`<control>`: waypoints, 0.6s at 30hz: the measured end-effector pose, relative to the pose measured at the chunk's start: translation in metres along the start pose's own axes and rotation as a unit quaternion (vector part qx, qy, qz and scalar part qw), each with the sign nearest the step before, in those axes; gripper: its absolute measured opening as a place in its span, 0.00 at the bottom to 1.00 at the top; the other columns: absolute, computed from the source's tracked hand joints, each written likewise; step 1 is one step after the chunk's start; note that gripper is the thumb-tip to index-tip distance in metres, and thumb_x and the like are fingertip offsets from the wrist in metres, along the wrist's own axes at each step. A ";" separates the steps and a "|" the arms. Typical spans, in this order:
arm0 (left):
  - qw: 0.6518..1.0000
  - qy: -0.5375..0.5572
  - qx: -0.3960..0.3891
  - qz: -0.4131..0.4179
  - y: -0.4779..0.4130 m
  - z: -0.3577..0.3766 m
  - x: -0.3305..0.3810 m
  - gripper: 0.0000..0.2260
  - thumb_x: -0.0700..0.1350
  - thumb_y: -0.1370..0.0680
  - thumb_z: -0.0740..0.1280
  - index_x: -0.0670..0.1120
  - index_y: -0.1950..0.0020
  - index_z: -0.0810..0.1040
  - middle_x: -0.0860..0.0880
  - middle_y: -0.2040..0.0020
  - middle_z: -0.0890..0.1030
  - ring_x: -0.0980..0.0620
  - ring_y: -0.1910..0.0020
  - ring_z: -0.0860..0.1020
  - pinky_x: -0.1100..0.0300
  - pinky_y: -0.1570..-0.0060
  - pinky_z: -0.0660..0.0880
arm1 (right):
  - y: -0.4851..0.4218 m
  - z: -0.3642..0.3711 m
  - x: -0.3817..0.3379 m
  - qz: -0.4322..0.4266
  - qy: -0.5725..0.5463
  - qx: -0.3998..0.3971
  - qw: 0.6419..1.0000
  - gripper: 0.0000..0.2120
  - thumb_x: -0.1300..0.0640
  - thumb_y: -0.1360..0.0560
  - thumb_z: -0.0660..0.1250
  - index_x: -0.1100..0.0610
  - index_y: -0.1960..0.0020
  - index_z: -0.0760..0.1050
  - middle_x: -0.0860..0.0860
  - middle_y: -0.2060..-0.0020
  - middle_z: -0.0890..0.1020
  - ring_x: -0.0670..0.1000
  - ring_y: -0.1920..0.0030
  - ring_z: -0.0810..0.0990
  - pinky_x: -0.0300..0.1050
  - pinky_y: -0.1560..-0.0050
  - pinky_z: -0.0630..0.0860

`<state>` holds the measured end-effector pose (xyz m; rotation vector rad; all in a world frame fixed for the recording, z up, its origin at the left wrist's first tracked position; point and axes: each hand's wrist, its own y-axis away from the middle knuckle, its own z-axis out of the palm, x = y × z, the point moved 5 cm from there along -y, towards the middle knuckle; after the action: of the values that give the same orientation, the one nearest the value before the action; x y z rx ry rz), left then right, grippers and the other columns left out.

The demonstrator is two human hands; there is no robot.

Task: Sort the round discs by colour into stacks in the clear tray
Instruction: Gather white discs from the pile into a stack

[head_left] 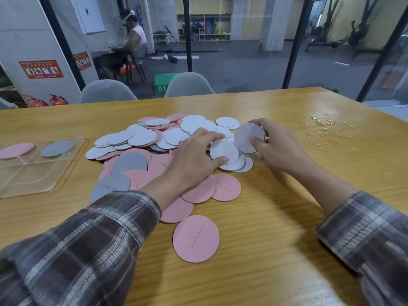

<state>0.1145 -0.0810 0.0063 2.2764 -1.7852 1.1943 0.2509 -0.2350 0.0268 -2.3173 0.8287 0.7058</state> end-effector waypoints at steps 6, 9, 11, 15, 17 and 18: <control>0.998 0.005 0.055 0.017 -0.004 -0.010 0.006 0.18 0.41 0.26 0.78 0.49 0.36 0.84 0.54 0.50 0.78 0.54 0.56 0.79 0.53 0.44 0.77 | 0.001 -0.001 -0.004 -0.006 -0.024 -0.005 1.000 0.16 0.59 0.18 0.62 0.47 0.33 0.76 0.43 0.50 0.80 0.52 0.58 0.81 0.42 0.66 0.75; 0.994 0.060 0.092 -0.007 -0.003 -0.016 0.006 0.10 0.40 0.25 0.77 0.48 0.46 0.86 0.53 0.54 0.82 0.56 0.59 0.80 0.64 0.54 0.76 | 0.003 -0.001 -0.006 -0.006 -0.030 -0.002 1.000 0.16 0.59 0.18 0.61 0.47 0.34 0.76 0.44 0.50 0.80 0.52 0.63 0.81 0.41 0.72 0.76; 0.988 0.106 0.106 -0.026 -0.003 -0.019 0.006 0.07 0.39 0.25 0.76 0.49 0.49 0.86 0.54 0.56 0.84 0.57 0.59 0.81 0.69 0.57 0.74 | 0.003 -0.003 -0.006 -0.002 -0.026 0.009 1.000 0.16 0.60 0.18 0.60 0.48 0.34 0.75 0.47 0.49 0.80 0.52 0.64 0.81 0.45 0.70 0.78; 0.982 0.148 0.108 -0.040 -0.002 -0.019 0.011 0.06 0.37 0.25 0.76 0.47 0.51 0.84 0.54 0.58 0.84 0.60 0.62 0.81 0.69 0.59 0.75 | 0.003 -0.004 -0.007 -0.002 -0.044 0.003 0.999 0.16 0.61 0.18 0.59 0.48 0.35 0.76 0.46 0.51 0.81 0.49 0.68 0.80 0.48 0.67 0.80; 0.980 0.158 0.108 -0.052 -0.001 -0.016 0.011 0.06 0.38 0.25 0.77 0.47 0.51 0.84 0.52 0.58 0.84 0.58 0.65 0.81 0.62 0.59 0.80 | 0.003 0.002 -0.009 -0.009 -0.073 -0.025 0.997 0.16 0.61 0.18 0.58 0.47 0.36 0.77 0.45 0.56 0.80 0.47 0.71 0.79 0.51 0.67 0.81; 0.979 0.162 0.110 -0.062 -0.001 -0.016 0.010 0.07 0.39 0.26 0.78 0.47 0.51 0.84 0.52 0.59 0.84 0.57 0.66 0.81 0.60 0.59 0.81 | 0.003 0.004 -0.010 -0.015 -0.084 -0.036 0.996 0.16 0.61 0.18 0.57 0.48 0.37 0.77 0.45 0.58 0.79 0.47 0.71 0.79 0.52 0.67 0.80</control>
<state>0.1073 -0.0820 0.0233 2.1008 -1.4396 1.6948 0.2408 -0.2306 0.0289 -2.2912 0.7025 0.9176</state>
